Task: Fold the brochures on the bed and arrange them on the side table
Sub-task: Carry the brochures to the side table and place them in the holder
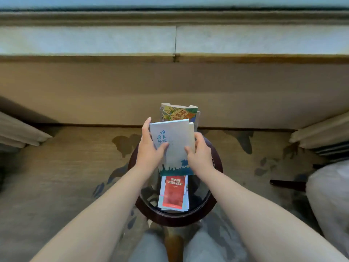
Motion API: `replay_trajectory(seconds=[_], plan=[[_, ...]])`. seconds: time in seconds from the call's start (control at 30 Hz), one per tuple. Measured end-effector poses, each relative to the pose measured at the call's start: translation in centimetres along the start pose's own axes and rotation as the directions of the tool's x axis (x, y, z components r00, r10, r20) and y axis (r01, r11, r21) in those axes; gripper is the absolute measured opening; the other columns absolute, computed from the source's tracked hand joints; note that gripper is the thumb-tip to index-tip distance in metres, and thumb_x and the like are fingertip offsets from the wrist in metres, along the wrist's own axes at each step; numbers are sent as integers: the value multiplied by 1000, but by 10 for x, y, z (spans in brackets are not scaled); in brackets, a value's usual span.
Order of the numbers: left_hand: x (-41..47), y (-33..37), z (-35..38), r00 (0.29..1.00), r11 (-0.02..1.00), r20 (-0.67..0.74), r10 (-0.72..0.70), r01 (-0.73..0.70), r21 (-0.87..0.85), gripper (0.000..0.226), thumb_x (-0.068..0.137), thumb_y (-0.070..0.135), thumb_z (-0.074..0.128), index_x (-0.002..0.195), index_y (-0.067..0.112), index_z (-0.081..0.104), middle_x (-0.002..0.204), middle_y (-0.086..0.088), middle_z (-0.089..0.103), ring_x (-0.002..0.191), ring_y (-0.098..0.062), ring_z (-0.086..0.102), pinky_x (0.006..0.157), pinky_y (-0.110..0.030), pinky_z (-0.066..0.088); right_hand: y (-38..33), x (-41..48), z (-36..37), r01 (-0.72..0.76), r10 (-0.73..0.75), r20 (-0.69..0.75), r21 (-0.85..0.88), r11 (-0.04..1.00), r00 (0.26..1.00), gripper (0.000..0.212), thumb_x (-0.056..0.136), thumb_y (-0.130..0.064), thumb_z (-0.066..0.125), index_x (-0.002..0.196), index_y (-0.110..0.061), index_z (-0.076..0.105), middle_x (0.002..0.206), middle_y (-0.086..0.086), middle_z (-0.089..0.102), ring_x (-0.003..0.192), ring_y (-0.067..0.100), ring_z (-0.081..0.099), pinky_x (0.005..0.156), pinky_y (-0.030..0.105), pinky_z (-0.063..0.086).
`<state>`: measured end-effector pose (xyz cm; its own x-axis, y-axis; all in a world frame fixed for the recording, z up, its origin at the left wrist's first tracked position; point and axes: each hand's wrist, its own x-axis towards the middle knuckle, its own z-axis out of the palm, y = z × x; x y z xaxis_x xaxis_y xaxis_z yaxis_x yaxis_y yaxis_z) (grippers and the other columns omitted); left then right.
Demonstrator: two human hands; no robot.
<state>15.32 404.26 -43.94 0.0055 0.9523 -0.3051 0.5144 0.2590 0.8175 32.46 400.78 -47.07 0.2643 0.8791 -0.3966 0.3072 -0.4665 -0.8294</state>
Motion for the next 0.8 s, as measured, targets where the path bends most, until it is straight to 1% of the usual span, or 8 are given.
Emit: replay_trajectory(seconds=[0.13,0.27,0.33,0.4,0.5,0.57,0.63,0.8], plan=[[12,54,-22,969,968,-87,233,-223,111,44,92,18,75,133,21,59,120,4,58,104,-6,54,74,0,43,-34,8,-23,65,-65,5,11,998,998,33,102,-17,63,120,-40,46,118,-12,62,114,15,63,76,33,62],[25,91,-38,947,922,-37,320,-303,240,25,92,17,73,115,22,65,104,8,58,95,-10,56,75,-18,48,-66,13,-42,179,-186,-65,-103,979,980,60,99,-14,67,141,-44,36,129,-8,61,115,12,59,91,38,60],[32,103,-40,937,898,-21,348,-327,295,20,91,16,71,108,26,66,102,9,59,92,-12,56,77,-28,48,-84,16,-51,292,-318,-93,-218,931,944,79,100,-14,66,154,-49,20,126,-10,56,104,7,56,88,28,55],[35,112,-37,924,866,7,384,-362,344,19,90,13,69,102,28,67,99,9,58,89,-13,56,74,-28,45,-98,19,-60,412,-463,-70,-356,839,883,85,102,-13,62,160,-48,11,115,-6,54,89,9,58,78,22,53],[40,116,-30,920,849,37,391,-376,372,17,90,9,67,95,26,65,95,7,56,85,-14,55,64,-22,38,-104,31,-67,495,-562,22,-504,708,827,69,99,-5,60,158,-32,37,110,3,56,89,18,58,74,32,55],[44,113,-24,925,849,57,376,-369,379,18,90,8,66,91,25,61,93,6,55,83,-16,56,61,-21,37,-101,40,-68,472,-536,69,-577,667,841,52,94,0,62,140,-22,58,115,6,59,96,25,59,77,40,57],[50,110,-19,926,828,72,370,-365,425,16,92,9,65,91,24,59,94,5,55,82,-17,55,59,-20,32,-97,46,-67,451,-505,119,-653,609,855,46,88,0,66,129,-19,61,112,7,60,92,29,60,72,44,57],[70,95,-15,862,516,263,433,-476,712,13,96,19,60,105,23,68,108,3,68,94,-27,66,63,-30,30,-77,56,-59,446,-440,231,-753,484,868,55,84,-5,76,135,-18,58,117,7,62,91,31,65,67,40,55]])
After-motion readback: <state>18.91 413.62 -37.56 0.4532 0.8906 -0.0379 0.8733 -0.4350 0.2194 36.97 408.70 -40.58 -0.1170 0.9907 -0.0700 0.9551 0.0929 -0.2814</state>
